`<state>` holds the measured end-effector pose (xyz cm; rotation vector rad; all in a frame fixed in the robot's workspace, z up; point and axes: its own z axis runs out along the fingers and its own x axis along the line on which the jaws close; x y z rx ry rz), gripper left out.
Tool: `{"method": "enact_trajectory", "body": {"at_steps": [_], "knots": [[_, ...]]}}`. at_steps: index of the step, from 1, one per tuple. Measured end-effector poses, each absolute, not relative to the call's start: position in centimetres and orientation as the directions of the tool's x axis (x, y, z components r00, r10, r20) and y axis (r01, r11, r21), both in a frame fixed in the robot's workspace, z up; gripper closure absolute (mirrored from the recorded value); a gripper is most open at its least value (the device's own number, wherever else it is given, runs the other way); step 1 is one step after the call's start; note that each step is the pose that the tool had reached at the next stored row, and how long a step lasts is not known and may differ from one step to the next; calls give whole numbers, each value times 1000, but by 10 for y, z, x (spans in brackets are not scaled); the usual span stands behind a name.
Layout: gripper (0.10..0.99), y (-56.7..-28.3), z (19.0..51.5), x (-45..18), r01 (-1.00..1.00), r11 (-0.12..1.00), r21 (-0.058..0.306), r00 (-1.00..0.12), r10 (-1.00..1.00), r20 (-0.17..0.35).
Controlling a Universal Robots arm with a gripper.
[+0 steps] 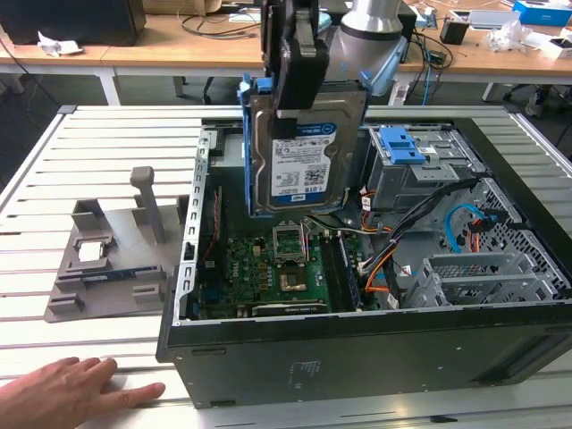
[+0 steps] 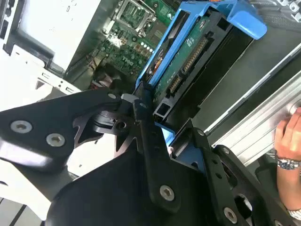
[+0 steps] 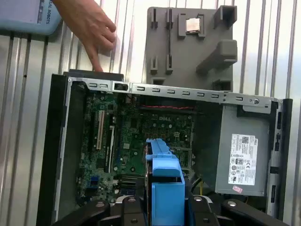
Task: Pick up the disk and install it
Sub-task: 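Pick up the disk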
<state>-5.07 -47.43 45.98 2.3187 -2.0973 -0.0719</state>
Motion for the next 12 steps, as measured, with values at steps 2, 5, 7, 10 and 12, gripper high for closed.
{"method": "enact_trajectory", "body": {"at_steps": [2,5,7,10,12], "knots": [[718,-474,456,-33,-994,-100,41,99,-995,-24],[718,-474,455,-27,-994,-100,41,100,-995,-24],[718,-474,454,-22,-994,-100,41,99,-995,-24],[718,-474,453,-16,-994,-100,41,99,-995,-24],[718,-474,451,-7,-994,-100,42,100,-995,-24]]}}
